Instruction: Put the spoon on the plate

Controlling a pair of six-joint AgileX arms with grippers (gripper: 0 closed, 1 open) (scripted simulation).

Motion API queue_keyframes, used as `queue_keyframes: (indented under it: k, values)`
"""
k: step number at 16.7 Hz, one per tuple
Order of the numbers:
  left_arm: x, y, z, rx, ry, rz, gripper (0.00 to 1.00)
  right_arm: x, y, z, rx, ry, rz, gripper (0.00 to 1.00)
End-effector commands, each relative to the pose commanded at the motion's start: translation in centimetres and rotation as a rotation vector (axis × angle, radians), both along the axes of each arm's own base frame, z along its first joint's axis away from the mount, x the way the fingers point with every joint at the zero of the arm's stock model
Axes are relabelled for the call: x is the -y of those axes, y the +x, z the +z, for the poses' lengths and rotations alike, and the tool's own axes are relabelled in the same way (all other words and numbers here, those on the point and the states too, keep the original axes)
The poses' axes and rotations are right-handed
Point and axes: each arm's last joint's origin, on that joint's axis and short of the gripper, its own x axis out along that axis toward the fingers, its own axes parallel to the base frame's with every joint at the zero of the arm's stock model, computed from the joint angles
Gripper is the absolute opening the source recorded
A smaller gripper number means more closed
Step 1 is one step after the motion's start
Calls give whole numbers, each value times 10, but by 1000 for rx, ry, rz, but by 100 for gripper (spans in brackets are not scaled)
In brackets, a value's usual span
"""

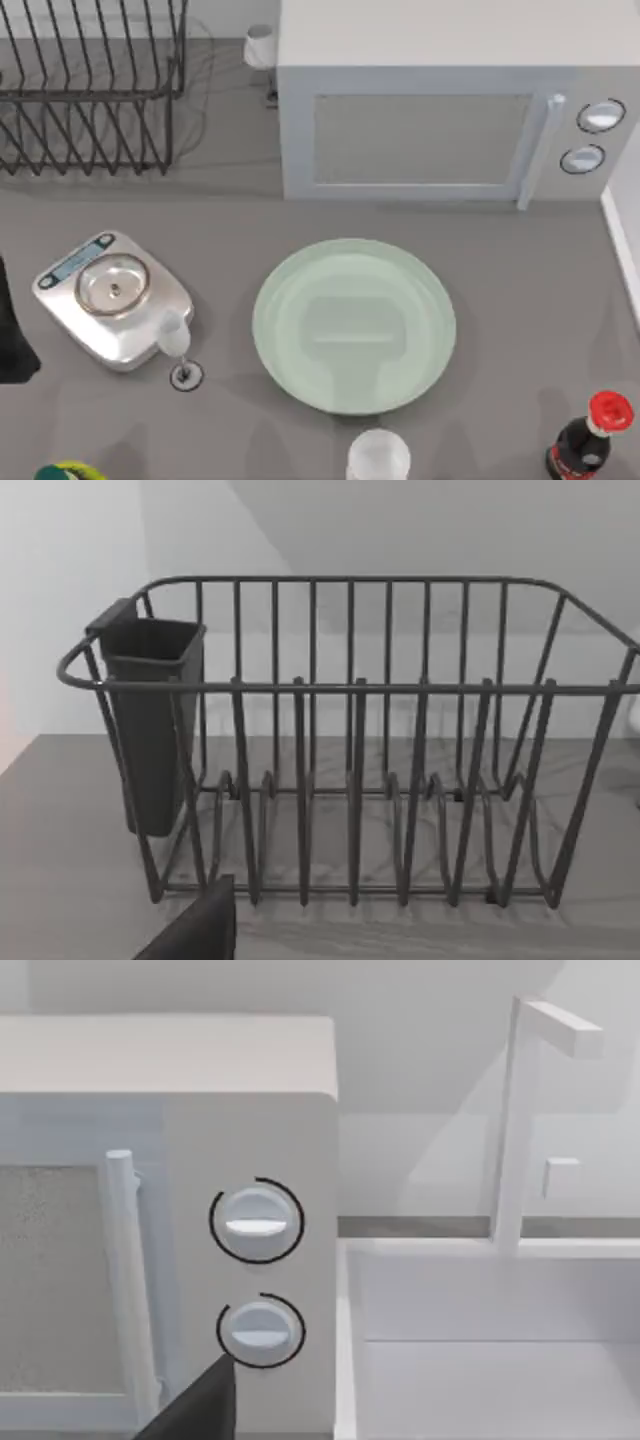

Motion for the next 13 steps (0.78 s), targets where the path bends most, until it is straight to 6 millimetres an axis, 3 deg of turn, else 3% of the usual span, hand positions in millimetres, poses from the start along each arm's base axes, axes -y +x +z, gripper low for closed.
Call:
queue_keyframes:
  k: [4,8,13]
  values:
    - [-1,0,6,-25,14,10,100,0,0,0,0,0,0,100]
    - [-7,6,33,-184,88,48,100,0,0,0,0,0,0,100]
    - [-23,47,66,-608,192,66,100,0,0,0,0,0,0,100]
